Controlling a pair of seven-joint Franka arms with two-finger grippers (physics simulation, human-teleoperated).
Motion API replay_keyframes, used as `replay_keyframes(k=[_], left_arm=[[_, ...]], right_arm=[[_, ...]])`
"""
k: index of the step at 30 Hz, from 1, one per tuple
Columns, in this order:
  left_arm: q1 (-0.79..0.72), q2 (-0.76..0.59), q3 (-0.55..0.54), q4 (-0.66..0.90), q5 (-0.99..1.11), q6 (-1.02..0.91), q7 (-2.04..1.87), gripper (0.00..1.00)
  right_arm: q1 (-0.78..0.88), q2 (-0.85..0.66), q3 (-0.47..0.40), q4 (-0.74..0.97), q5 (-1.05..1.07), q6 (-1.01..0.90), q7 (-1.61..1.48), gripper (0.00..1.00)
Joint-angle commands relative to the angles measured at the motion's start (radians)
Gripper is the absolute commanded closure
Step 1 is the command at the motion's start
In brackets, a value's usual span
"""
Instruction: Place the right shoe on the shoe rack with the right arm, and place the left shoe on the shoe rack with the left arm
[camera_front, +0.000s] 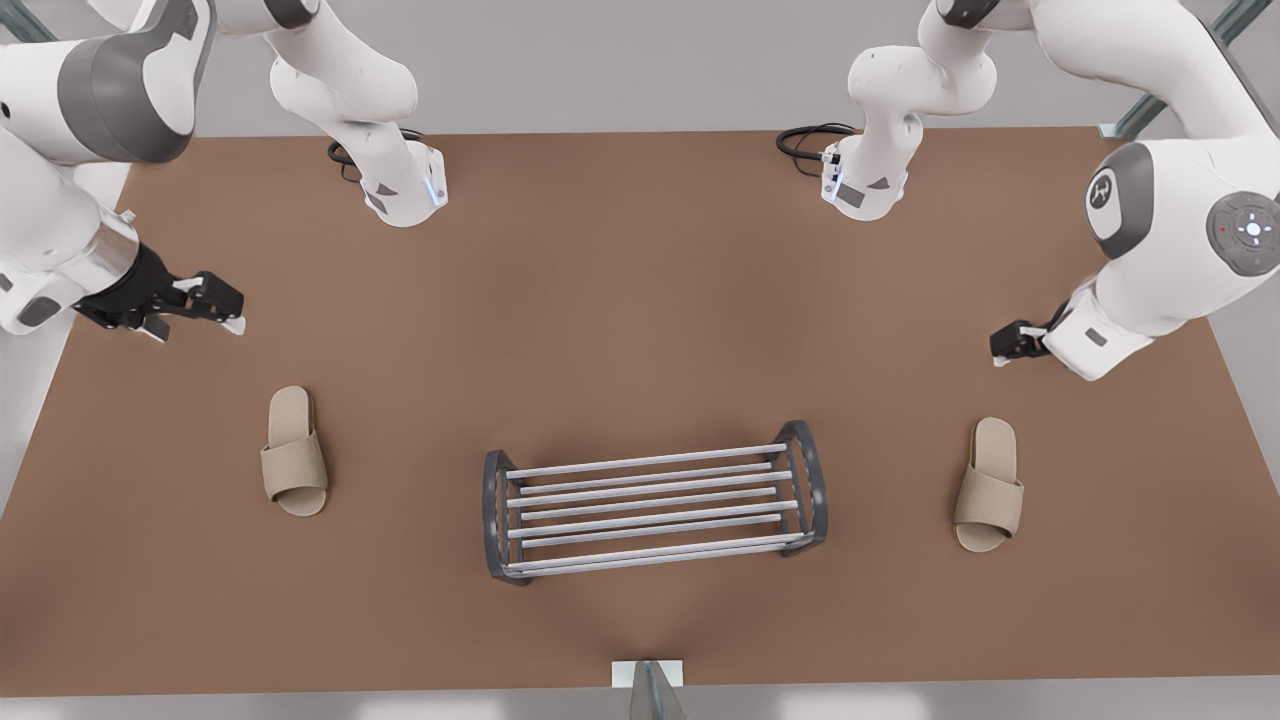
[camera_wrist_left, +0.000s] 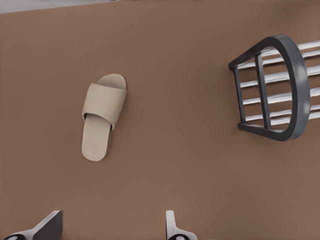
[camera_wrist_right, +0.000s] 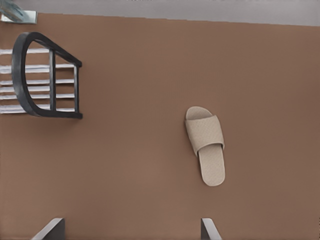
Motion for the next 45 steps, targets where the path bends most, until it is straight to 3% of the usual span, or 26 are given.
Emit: replay_keyframes(k=[1,2,5,7,9,12,13,15,16,20,21,22,25,28,33,45], left_arm=[[0.001,0.001,0.000,0.000,0.000,0.057,0.003,0.00],[0.002,0.004,0.000,0.000,-0.004,0.068,-0.003,0.00],[0.005,-0.033,0.005,-0.081,-0.101,0.209,-0.437,0.00],[0.008,-0.125,0.029,-0.303,-0.285,0.537,-0.775,0.00],[0.007,-0.194,0.072,-0.513,-0.547,0.772,-0.862,0.00],[0.007,-0.212,0.114,-0.679,-0.878,0.896,-0.504,0.00],[0.005,-0.223,0.160,-0.753,-1.072,0.899,-0.188,0.00],[0.007,-0.220,0.200,-0.843,-1.285,0.901,0.297,0.00],[0.007,-0.218,0.215,-0.869,-1.307,0.901,0.457,0.00],[0.008,-0.191,0.333,-0.945,-1.348,0.890,0.935,0.00],[0.008,-0.171,0.350,-0.958,-1.385,0.889,1.030,0.00],[0.025,-0.140,0.351,-0.960,-1.419,0.887,1.126,0.00],[0.041,-0.079,0.351,-0.958,-1.504,0.884,1.368,0.00],[0.067,-0.018,0.350,-0.958,-1.653,0.867,1.684,0.00],[0.128,0.070,0.351,-0.958,-1.755,0.732,1.791,0.00],[0.162,0.167,0.309,-0.948,-2.100,0.600,1.632,0.00]], right_arm=[[-0.002,-0.044,0.009,-0.064,-0.013,0.065,-0.013,0.00],[-0.001,-0.099,0.006,-0.205,-0.013,0.162,-0.012,0.00],[0.004,-0.085,0.032,-0.191,-0.013,0.249,-0.009,0.00],[0.014,-0.084,-0.005,-0.219,-0.013,0.289,0.034,0.00],[0.096,-0.075,-0.118,-0.216,0.013,0.300,0.181,0.00],[0.166,-0.085,-0.474,-0.266,0.425,0.335,0.298,0.00],[0.166,-0.140,-0.537,-0.453,0.596,0.528,0.144,0.00],[0.149,-0.145,-0.672,-0.608,0.927,0.584,-0.128,0.00],[0.105,-0.145,-0.697,-0.713,1.114,0.579,-0.416,0.00],[-0.027,-0.113,-0.721,-0.915,1.287,0.565,-1.220,0.00],[-0.048,-0.075,-0.720,-0.932,1.289,0.659,-1.595,0.00],[-0.039,-0.075,-0.709,-0.984,1.292,0.788,-1.745,0.00],[-0.039,-0.061,-0.674,-1.038,1.335,0.883,-1.886,0.00],[-0.039,-0.030,-0.649,-1.135,1.559,0.940,-2.216,0.00],[-0.105,0.080,-0.648,-1.184,1.651,0.730,-2.233,0.00],[-0.110,0.080,-0.597,-1.273,1.798,0.668,-2.103,0.00]])
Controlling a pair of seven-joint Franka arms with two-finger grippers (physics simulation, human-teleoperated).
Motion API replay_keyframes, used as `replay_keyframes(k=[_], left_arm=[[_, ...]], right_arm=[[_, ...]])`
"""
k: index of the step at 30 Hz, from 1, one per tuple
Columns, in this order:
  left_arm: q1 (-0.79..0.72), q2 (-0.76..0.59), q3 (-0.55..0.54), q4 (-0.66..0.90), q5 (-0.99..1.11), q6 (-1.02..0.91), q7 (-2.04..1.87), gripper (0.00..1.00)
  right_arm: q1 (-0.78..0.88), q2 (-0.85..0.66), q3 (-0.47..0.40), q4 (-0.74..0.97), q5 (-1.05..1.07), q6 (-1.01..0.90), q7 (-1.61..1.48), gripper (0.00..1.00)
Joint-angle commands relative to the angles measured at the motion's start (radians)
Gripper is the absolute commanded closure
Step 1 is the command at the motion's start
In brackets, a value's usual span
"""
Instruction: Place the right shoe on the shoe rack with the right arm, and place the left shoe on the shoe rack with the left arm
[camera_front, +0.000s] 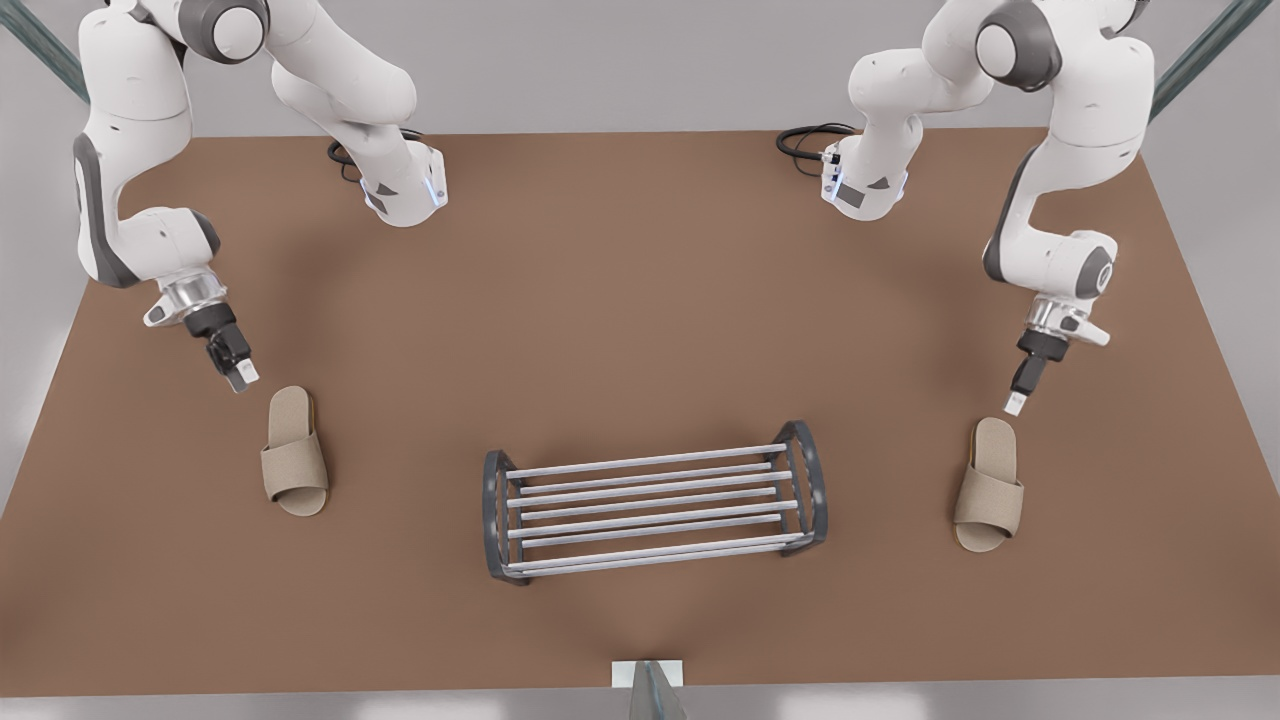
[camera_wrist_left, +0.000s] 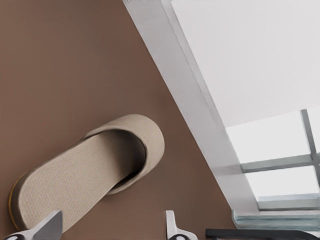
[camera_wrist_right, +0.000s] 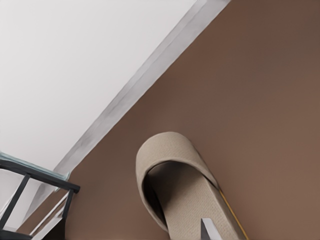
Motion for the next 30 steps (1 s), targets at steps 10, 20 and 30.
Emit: replay_keyframes(k=[10,20,30], left_arm=[[0.041,0.108,-0.092,0.099,-0.185,-0.060,0.303,0.00],[0.039,0.083,-0.188,0.187,-0.196,0.191,0.134,0.00],[0.055,0.137,-0.222,0.250,-0.184,0.274,0.068,0.00]], right_arm=[[0.005,0.008,0.036,0.006,0.019,0.054,-0.571,0.00],[0.002,0.009,0.037,0.032,0.123,0.146,-1.181,0.00],[-0.005,0.012,0.165,0.001,0.204,0.060,0.153,0.00]])
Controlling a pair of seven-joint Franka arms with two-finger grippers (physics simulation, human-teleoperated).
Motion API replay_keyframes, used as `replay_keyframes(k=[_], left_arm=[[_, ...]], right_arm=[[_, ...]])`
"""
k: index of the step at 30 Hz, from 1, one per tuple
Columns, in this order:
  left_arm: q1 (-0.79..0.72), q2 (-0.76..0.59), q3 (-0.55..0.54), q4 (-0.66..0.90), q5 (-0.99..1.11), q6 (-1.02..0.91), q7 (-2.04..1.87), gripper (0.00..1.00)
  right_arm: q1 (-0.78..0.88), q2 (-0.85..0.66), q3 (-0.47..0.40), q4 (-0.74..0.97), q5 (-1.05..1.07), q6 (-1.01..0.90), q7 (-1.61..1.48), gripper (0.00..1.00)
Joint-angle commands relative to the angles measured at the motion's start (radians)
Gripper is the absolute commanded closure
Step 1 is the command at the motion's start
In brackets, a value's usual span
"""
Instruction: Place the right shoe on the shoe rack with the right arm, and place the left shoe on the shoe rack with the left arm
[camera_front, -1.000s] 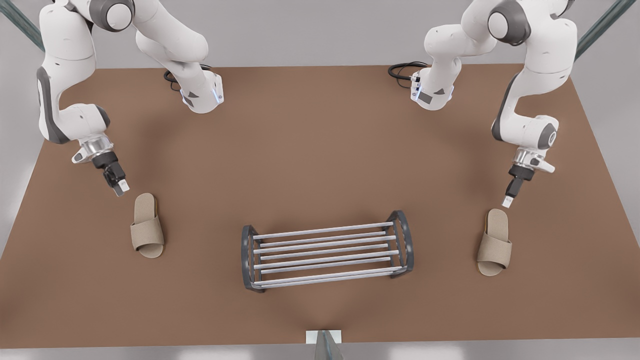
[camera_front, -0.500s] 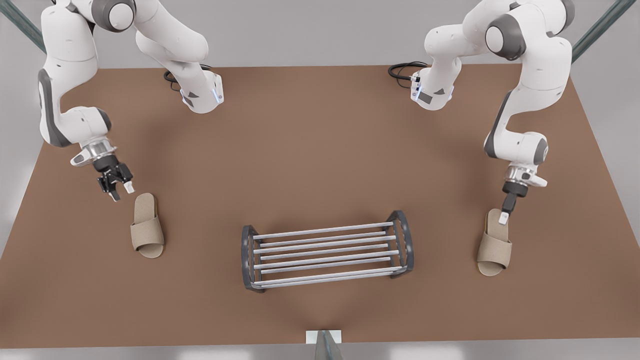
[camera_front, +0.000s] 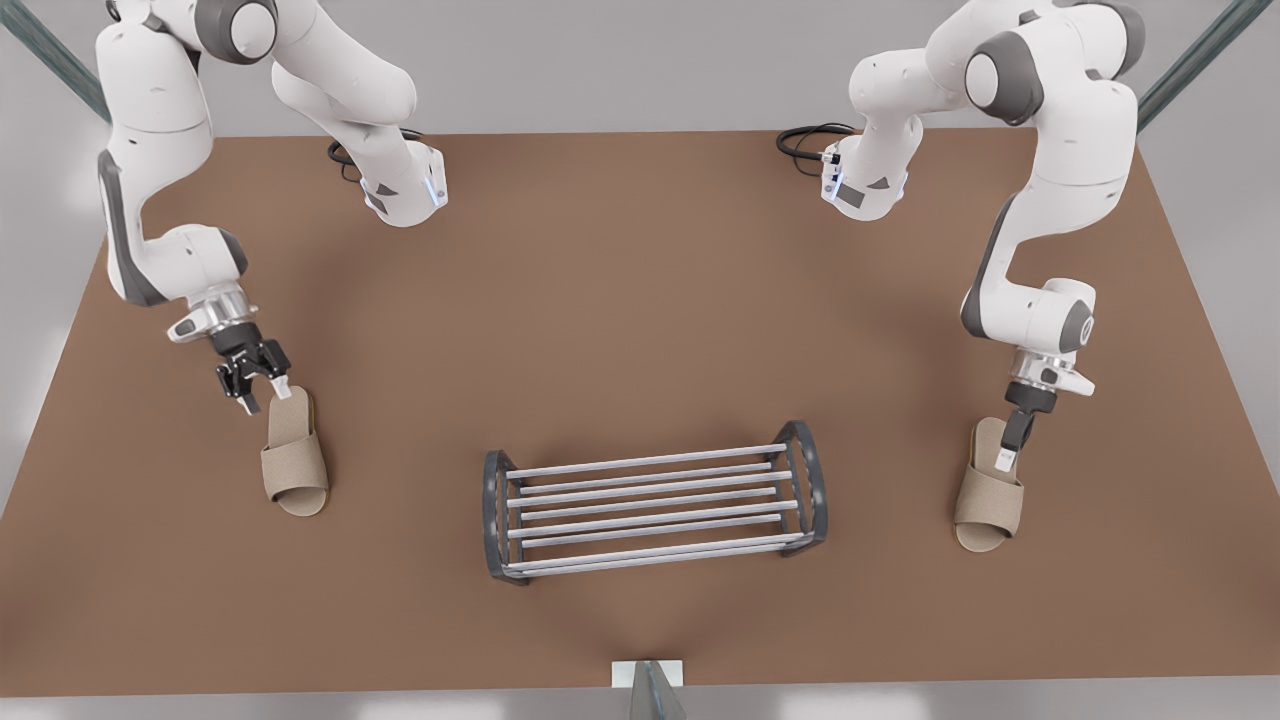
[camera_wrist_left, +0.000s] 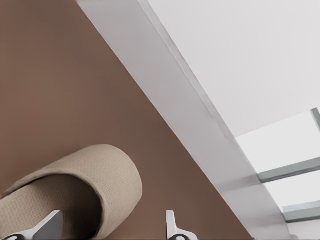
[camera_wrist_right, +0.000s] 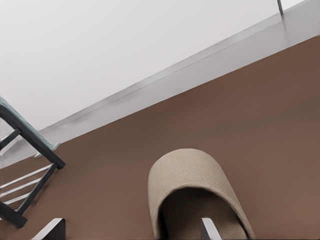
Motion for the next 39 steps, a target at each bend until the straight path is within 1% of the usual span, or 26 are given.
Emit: replay_keyframes(k=[1,3,5,7,13,21,23,26,27,29,31,32,35,37,39], left_arm=[[0.001,0.002,0.000,0.001,0.002,0.039,-0.065,0.00],[0.002,0.013,0.000,0.010,0.002,0.037,-0.084,0.00],[0.015,0.035,0.000,0.037,0.004,0.037,-0.084,0.00],[0.015,0.044,-0.001,0.054,0.004,0.037,-0.084,0.00],[0.015,0.073,-0.038,0.102,0.002,0.045,-0.111,0.00],[0.015,0.113,-0.060,0.148,0.001,0.046,-0.121,0.00],[0.015,0.117,-0.064,0.149,-0.001,0.046,-0.121,0.00],[0.015,0.122,-0.066,0.162,0.001,0.046,-0.121,0.00],[0.015,0.125,-0.066,0.169,0.001,0.046,-0.122,0.03],[0.015,0.136,-0.066,0.182,0.002,0.037,-0.154,0.20],[0.015,0.142,-0.066,0.182,0.002,0.035,-0.154,0.23],[0.015,0.143,-0.066,0.182,0.002,0.035,-0.153,0.34],[0.015,0.147,-0.066,0.183,0.002,0.035,-0.153,0.37],[0.015,0.153,-0.066,0.183,0.002,0.035,-0.151,0.43],[0.015,0.154,-0.066,0.183,0.002,0.035,-0.151,0.45]], right_arm=[[-0.017,0.008,0.003,-0.015,0.008,-0.110,0.560,0.00],[-0.031,0.051,0.005,-0.015,0.008,-0.126,0.557,0.00],[-0.042,0.088,0.005,-0.017,0.008,-0.196,0.554,0.00],[-0.047,0.071,0.005,-0.017,0.008,-0.187,0.556,0.00],[-0.077,0.114,0.005,0.011,0.001,-0.201,0.530,0.00],[-0.065,0.220,0.006,0.131,0.007,-0.273,0.522,0.00],[-0.064,0.225,0.008,0.143,0.012,-0.275,0.520,0.00],[-0.062,0.234,0.014,0.151,0.030,-0.344,0.514,0.00],[-0.062,0.245,0.014,0.158,0.030,-0.344,0.510,0.00],[-0.062,0.255,0.020,0.161,0.053,-0.361,0.507,0.00],[-0.048,0.286,0.028,0.178,0.085,-0.390,0.490,0.00],[-0.048,0.288,0.028,0.181,0.085,-0.388,0.490,0.00],[-0.036,0.307,0.028,0.200,0.113,-0.403,0.471,0.00],[-0.036,0.317,0.026,0.217,0.114,-0.402,0.471,0.00],[-0.036,0.321,0.026,0.217,0.114,-0.403,0.464,0.00]])
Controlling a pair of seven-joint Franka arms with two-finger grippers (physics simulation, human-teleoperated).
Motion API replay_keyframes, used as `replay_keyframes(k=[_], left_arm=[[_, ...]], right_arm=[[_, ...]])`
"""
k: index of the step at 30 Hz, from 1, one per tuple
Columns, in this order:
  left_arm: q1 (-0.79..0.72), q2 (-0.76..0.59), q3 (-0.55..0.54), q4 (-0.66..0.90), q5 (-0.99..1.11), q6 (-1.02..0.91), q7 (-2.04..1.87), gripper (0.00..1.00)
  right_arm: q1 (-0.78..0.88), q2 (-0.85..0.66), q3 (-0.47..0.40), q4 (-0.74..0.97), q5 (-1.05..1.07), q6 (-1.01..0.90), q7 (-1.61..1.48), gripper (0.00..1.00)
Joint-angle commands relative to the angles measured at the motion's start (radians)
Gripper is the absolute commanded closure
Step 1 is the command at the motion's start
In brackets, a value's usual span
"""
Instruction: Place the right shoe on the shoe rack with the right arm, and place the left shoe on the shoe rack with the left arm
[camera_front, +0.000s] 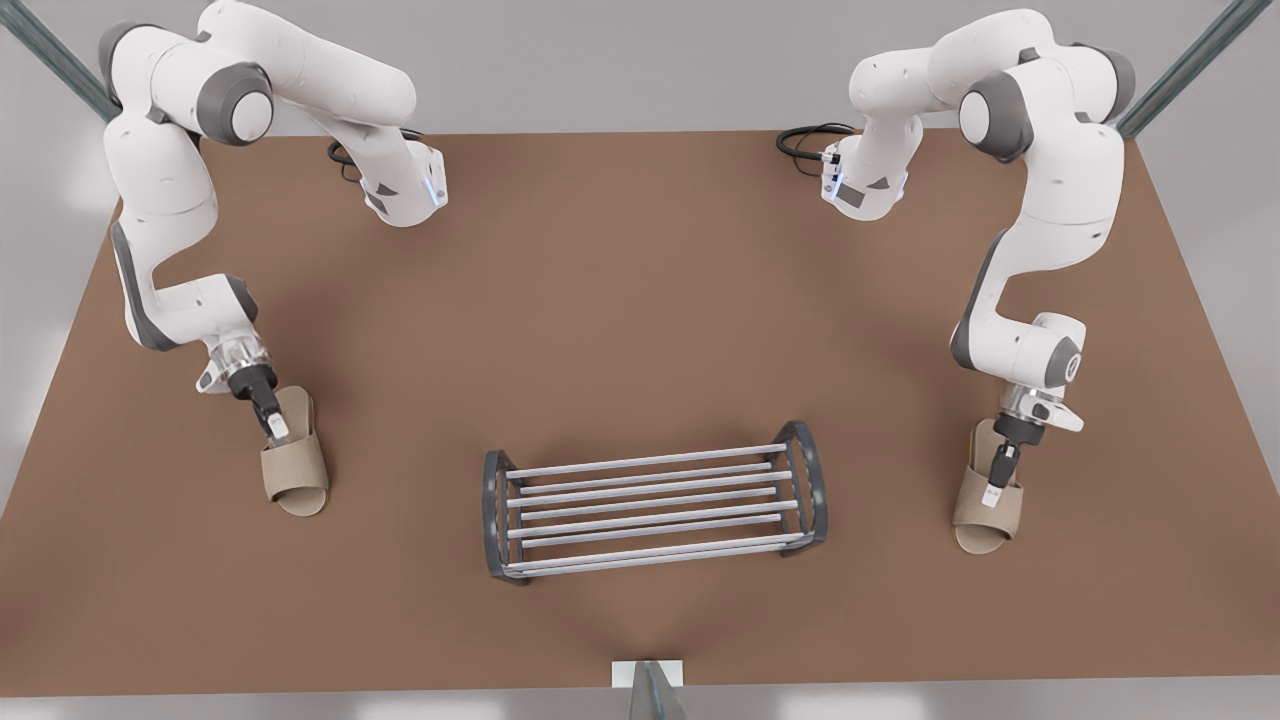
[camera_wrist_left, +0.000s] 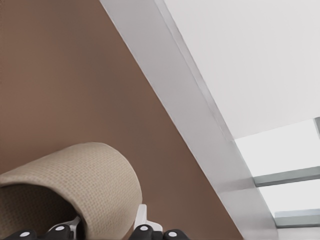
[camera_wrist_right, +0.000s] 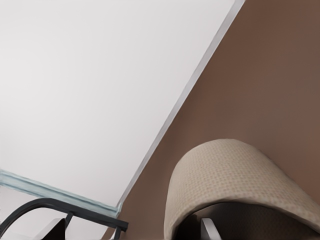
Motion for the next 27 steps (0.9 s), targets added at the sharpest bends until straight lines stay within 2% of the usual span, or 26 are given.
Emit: replay_keyframes(k=[1,3,6,10,11,12,13,15,17,19,24,27], left_arm=[[0.000,0.001,0.000,0.000,0.000,-0.001,-0.033,0.48],[0.000,0.001,0.000,0.000,0.000,-0.001,-0.033,0.54],[0.000,0.001,0.000,0.002,0.000,0.000,-0.032,0.56],[-0.002,-0.004,-0.006,0.029,0.014,0.009,-0.021,0.67],[-0.002,-0.005,-0.006,0.029,0.016,0.006,-0.021,0.70],[-0.003,-0.013,-0.006,0.029,0.017,0.012,-0.021,0.71],[-0.005,-0.022,-0.006,0.029,0.017,0.014,-0.021,0.72],[-0.008,-0.073,-0.038,0.039,0.066,0.144,-0.021,0.73],[-0.020,-0.122,-0.067,0.037,0.068,0.219,-0.021,0.75],[-0.064,-0.222,-0.100,0.022,0.068,0.336,-0.032,0.75],[-0.118,-0.424,-0.345,-0.004,0.060,0.594,-0.200,0.76],[-0.120,-0.488,-0.428,0.005,0.052,0.692,-0.246,0.76]], right_arm=[[0.000,0.005,0.000,0.008,0.009,-0.022,0.019,0.00],[0.002,0.007,0.000,0.009,0.012,-0.024,0.018,0.00],[0.017,0.013,0.002,0.016,0.046,-0.024,0.018,0.00],[0.017,0.039,0.002,0.031,0.049,-0.038,0.001,0.02],[0.017,0.039,0.002,0.031,0.049,-0.038,0.001,0.06],[0.017,0.038,0.002,0.031,0.049,-0.038,0.001,0.29],[0.017,0.039,0.000,0.037,0.047,-0.038,-0.013,0.38],[0.028,0.039,0.002,0.040,0.047,-0.036,-0.021,0.48],[0.029,0.039,0.002,0.042,0.049,-0.035,-0.021,0.52],[0.029,0.039,0.002,0.042,0.049,-0.036,-0.021,0.79],[0.032,0.022,0.019,0.039,0.047,-0.024,-0.018,0.79],[0.031,-0.108,0.101,0.019,0.047,0.096,0.005,0.79]])
